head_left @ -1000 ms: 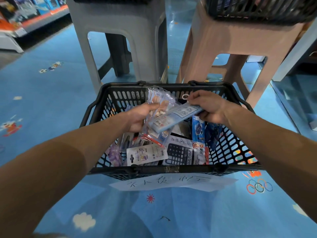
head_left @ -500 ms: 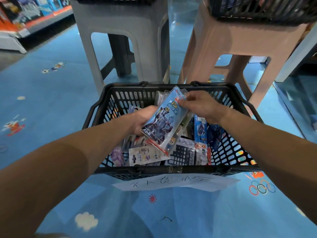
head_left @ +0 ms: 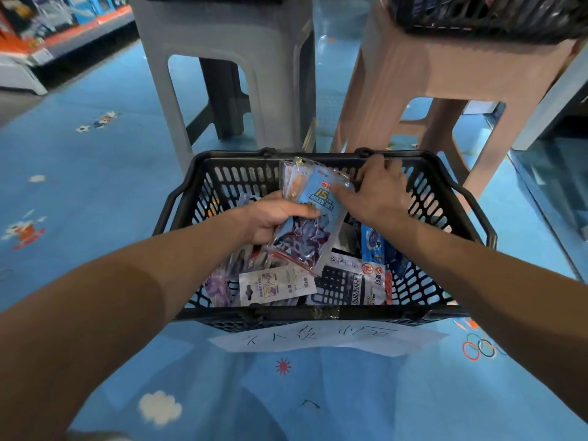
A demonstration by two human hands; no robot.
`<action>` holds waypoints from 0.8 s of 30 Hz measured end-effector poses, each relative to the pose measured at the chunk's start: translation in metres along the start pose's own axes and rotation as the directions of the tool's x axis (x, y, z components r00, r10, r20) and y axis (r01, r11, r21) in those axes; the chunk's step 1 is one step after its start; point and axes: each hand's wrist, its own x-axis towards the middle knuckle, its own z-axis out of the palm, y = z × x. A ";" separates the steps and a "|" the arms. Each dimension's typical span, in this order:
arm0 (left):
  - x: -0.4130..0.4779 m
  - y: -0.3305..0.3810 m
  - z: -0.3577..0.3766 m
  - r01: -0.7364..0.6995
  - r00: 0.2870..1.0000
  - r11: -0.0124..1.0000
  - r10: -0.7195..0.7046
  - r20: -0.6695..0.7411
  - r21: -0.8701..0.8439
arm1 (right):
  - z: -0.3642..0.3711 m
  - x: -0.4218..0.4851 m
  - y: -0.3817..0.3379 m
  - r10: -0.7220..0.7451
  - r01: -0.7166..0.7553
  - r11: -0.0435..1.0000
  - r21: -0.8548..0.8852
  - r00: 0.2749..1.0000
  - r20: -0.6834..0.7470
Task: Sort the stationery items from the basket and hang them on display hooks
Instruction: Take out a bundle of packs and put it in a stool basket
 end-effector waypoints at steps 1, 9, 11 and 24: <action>0.002 0.000 0.000 -0.030 0.999 0.999 0.029 -0.041 -0.014 | 0.002 -0.002 -0.001 0.090 -0.092 0.994 0.056 0.996 0.027; 0.001 -0.001 0.012 0.000 0.997 0.998 0.005 0.071 -0.067 | 0.020 -0.017 -0.023 0.062 -0.563 0.337 0.755 0.813 0.579; 0.001 0.001 0.018 -0.014 0.994 0.995 0.026 0.110 -0.103 | 0.016 -0.015 -0.030 0.109 -0.510 0.355 0.783 0.855 0.507; 0.000 0.005 0.027 -0.081 0.995 0.989 0.088 0.051 -0.123 | 0.002 -0.017 -0.031 0.101 -0.538 0.256 0.803 0.841 0.531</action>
